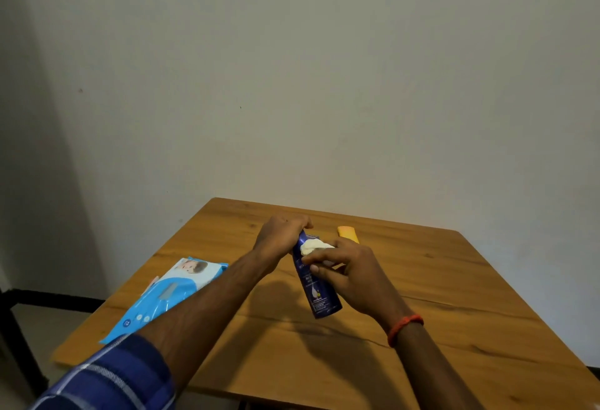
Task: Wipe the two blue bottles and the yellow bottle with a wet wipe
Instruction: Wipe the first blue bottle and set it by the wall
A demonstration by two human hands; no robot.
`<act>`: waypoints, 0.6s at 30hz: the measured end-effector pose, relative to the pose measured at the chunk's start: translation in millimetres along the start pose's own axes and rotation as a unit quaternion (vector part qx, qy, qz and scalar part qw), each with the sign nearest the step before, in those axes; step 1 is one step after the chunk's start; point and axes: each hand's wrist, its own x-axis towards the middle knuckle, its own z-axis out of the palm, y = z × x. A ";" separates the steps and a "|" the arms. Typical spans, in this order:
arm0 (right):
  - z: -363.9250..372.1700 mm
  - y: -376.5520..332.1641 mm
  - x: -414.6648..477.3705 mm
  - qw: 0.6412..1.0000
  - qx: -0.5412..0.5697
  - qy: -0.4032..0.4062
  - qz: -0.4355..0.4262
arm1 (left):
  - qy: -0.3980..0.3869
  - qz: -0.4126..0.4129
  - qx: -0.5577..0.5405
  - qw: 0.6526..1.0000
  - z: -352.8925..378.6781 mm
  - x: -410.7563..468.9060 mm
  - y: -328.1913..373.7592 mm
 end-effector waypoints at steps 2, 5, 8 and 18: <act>1.1 1.3 0.7 0.999 0.018 0.025 0.008 | -0.015 0.007 -0.003 1.000 2.2 -1.7 1.4; 3.9 6.2 0.6 0.992 0.074 0.095 0.029 | -0.039 0.033 -0.017 0.999 2.0 -4.8 7.9; 5.0 9.6 -0.2 0.962 0.207 0.155 0.089 | -0.090 0.056 -0.053 0.993 1.6 -7.9 11.4; -0.8 13.1 -1.1 0.958 0.238 0.140 0.074 | -0.147 0.057 -0.195 0.968 1.2 -7.8 -6.3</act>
